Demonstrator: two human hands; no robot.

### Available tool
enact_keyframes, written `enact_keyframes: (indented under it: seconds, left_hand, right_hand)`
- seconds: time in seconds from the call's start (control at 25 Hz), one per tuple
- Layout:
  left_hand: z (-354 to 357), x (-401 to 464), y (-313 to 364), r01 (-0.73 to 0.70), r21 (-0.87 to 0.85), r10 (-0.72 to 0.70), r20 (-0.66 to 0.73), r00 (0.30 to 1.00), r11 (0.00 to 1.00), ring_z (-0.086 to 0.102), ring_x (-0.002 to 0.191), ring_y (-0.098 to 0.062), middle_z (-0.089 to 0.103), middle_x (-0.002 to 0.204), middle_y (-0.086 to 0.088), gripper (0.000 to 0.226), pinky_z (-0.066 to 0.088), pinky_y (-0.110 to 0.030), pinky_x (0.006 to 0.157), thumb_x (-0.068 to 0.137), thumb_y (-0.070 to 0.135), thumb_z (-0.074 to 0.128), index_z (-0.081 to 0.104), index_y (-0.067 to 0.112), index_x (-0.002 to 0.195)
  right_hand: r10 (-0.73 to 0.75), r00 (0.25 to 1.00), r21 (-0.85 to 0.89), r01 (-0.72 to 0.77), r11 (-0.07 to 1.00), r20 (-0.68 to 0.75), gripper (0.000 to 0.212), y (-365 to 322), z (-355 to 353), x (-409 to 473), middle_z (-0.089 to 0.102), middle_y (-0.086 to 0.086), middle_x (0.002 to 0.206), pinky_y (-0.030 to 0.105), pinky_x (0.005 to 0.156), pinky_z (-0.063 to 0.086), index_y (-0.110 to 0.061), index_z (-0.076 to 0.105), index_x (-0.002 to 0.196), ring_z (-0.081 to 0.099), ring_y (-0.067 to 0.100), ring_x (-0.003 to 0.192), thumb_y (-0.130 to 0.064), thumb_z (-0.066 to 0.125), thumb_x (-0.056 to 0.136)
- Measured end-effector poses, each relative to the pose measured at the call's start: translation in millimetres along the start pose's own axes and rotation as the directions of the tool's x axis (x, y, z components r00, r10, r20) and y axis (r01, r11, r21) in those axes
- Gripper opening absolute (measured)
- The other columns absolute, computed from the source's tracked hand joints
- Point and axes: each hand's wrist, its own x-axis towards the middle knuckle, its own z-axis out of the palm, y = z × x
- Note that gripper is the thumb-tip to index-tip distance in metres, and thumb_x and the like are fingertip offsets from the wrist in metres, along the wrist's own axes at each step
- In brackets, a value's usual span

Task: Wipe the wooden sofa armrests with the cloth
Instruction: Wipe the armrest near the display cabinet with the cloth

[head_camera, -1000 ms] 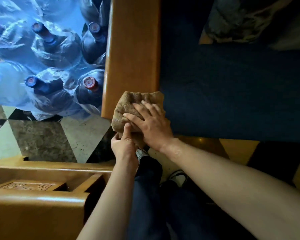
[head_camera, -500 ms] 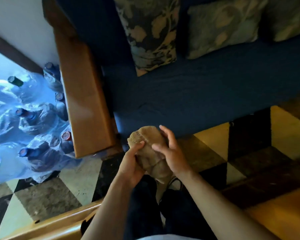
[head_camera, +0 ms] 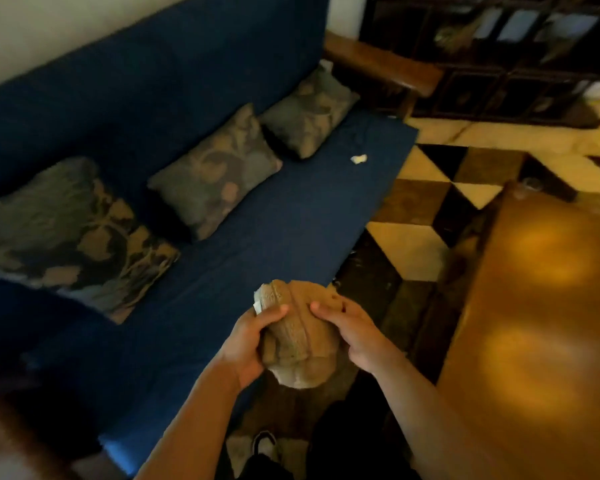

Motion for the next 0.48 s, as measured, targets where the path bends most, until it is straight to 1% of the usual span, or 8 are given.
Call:
enact_keyframes:
  seconds: [0.08, 0.16, 0.28, 0.32, 0.4, 0.48]
  left_hand:
    - [30.6, 41.6, 14.3, 0.034, 0.088, -0.036, 0.020, 0.999, 0.996, 0.072, 0.115, -0.037, 0.075, 0.124, -0.019, 0.065, 0.058, -0.056, 0.095, 0.070, 0.015, 0.089, 0.067, 0.009, 0.131]
    - [64.5, 87.0, 24.1, 0.083, 0.186, -0.087, 0.017, 0.996, 0.979, 0.074, 0.111, -0.035, 0.077, 0.120, -0.019, 0.058, 0.058, -0.057, 0.097, 0.073, 0.006, 0.085, 0.067, 0.007, 0.128]
    - [126.9, 161.7, 33.1, 0.087, 0.331, -0.090, -0.007, 0.996, 0.940, 0.076, 0.105, -0.034, 0.079, 0.113, -0.018, 0.044, 0.059, -0.056, 0.095, 0.081, 0.001, 0.080, 0.071, 0.004, 0.123]
    - [152.8, 185.7, 36.3, 0.080, 0.353, -0.077, -0.022, 0.997, 0.932, 0.076, 0.104, -0.034, 0.079, 0.112, -0.018, 0.041, 0.060, -0.055, 0.095, 0.081, 0.000, 0.079, 0.072, 0.004, 0.121]
    - [203.0, 227.2, 47.0, 0.092, 0.364, -0.067, -0.080, 0.995, 0.927, 0.076, 0.104, -0.036, 0.080, 0.110, -0.019, 0.038, 0.059, -0.054, 0.097, 0.081, -0.002, 0.078, 0.074, 0.005, 0.118]
    - [246.7, 258.8, 60.1, 0.133, 0.356, -0.097, -0.120, 0.988, 0.925, 0.074, 0.107, -0.037, 0.079, 0.111, -0.019, 0.040, 0.056, -0.056, 0.100, 0.080, -0.002, 0.080, 0.073, 0.005, 0.119]
  right_hand:
    - [-0.033, 0.985, 0.147, 0.059, 0.987, -0.169, 0.096, -15.8, -38.9, 5.1, 0.078, 0.001, 0.121, 0.047, 0.101, 0.056, -0.024, 0.068, 0.129, 0.072, 0.023, 0.114, -0.052, 0.102, 0.044]
    - [-0.036, 0.955, 0.240, 0.110, 0.965, -0.293, 0.087, -33.2, -77.8, 17.6, 0.076, 0.005, 0.123, 0.048, 0.096, 0.059, -0.025, 0.066, 0.129, 0.072, 0.024, 0.113, -0.042, 0.099, 0.050]
    - [-0.068, 0.901, 0.242, 0.187, 0.952, -0.428, 0.077, -59.1, -146.3, 53.0, 0.071, 0.006, 0.125, 0.055, 0.099, 0.058, -0.027, 0.062, 0.133, 0.070, 0.028, 0.113, -0.033, 0.095, 0.064]
    - [-0.075, 0.886, 0.234, 0.201, 0.951, -0.458, 0.071, -71.1, -173.0, 64.7, 0.070, 0.005, 0.124, 0.055, 0.098, 0.058, -0.028, 0.061, 0.133, 0.070, 0.028, 0.112, -0.029, 0.094, 0.070]
    - [-0.068, 0.861, 0.232, 0.210, 0.950, -0.504, 0.061, -94.8, -223.7, 88.8, 0.070, 0.002, 0.121, 0.049, 0.094, 0.060, -0.032, 0.062, 0.128, 0.070, 0.025, 0.109, -0.025, 0.092, 0.075]
    - [-0.081, 0.853, 0.210, 0.218, 0.953, -0.516, 0.060, -124.9, -265.9, 104.8, 0.070, 0.002, 0.122, 0.050, 0.096, 0.059, -0.033, 0.063, 0.127, 0.070, 0.025, 0.111, -0.026, 0.092, 0.076]
